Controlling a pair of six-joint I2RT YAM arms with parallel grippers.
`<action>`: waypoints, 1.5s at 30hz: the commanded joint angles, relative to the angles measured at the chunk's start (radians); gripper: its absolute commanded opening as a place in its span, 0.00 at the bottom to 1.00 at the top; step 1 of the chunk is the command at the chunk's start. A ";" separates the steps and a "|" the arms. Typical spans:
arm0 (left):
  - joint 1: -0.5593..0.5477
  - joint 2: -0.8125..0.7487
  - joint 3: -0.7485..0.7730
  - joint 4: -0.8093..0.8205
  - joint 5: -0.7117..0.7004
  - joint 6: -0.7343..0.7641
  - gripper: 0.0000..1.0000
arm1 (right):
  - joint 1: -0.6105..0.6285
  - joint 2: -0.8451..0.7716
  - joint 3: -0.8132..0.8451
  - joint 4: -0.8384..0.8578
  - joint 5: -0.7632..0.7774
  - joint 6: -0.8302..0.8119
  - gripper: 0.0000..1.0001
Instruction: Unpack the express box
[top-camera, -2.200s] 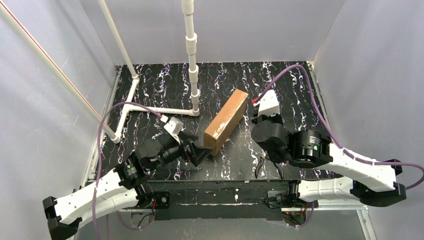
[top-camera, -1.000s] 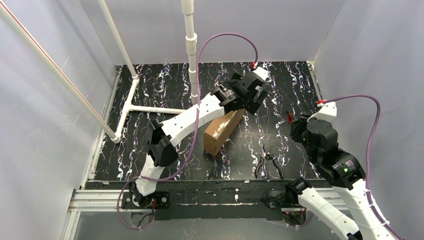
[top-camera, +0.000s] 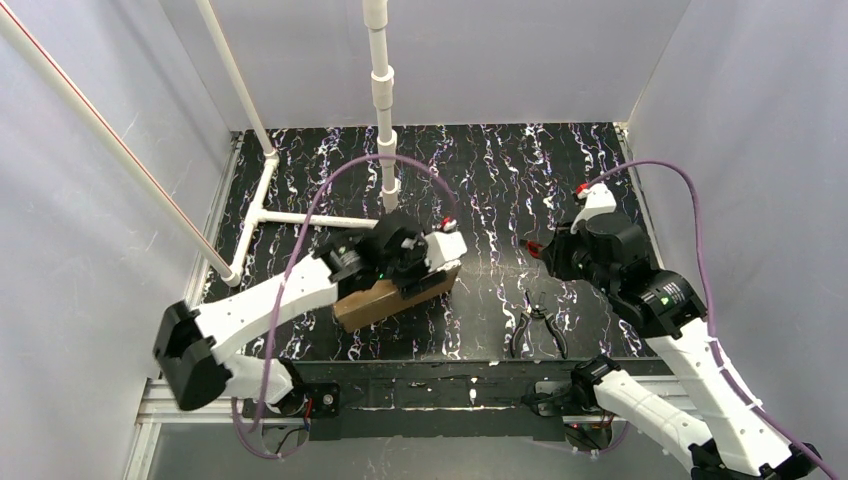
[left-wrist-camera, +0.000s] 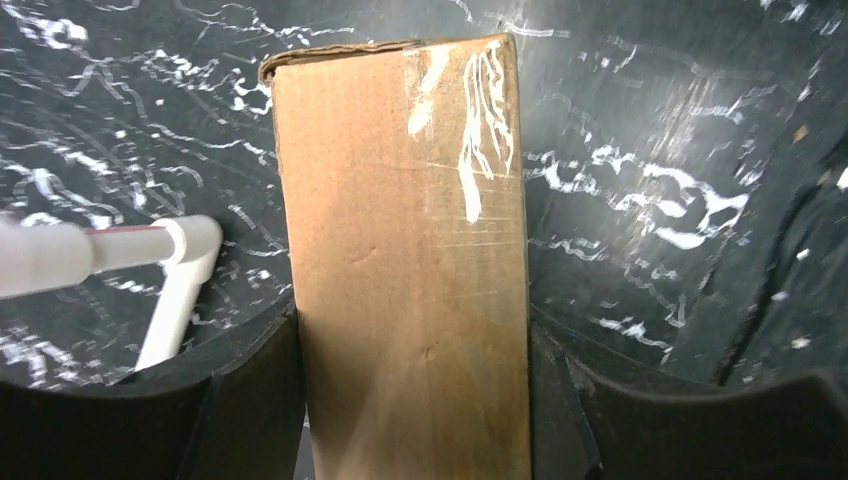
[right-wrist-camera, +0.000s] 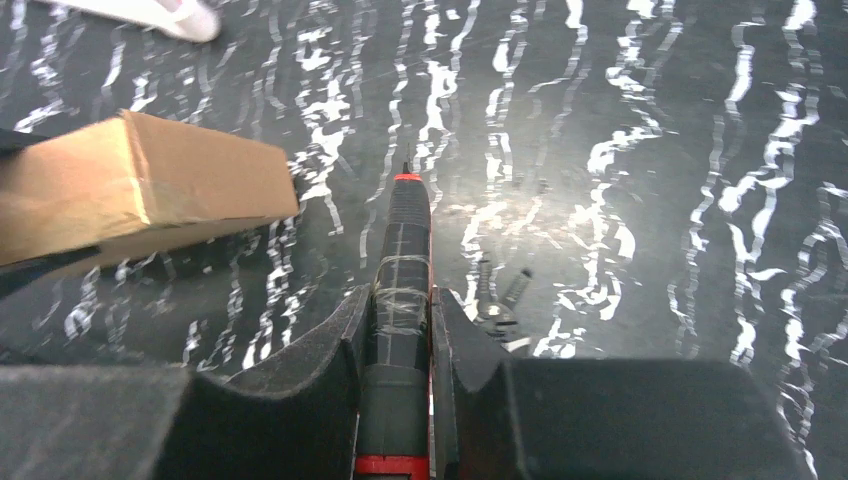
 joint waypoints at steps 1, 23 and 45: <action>-0.102 -0.164 -0.192 0.203 -0.134 0.091 0.54 | -0.001 0.031 0.074 0.080 -0.216 -0.050 0.01; -0.192 -0.046 -0.143 0.268 -0.279 -0.050 0.50 | 0.013 0.182 0.252 0.050 -0.394 -0.092 0.01; -0.191 0.060 -0.073 0.278 -0.284 -0.047 0.46 | 0.146 0.192 0.248 0.036 -0.209 -0.264 0.01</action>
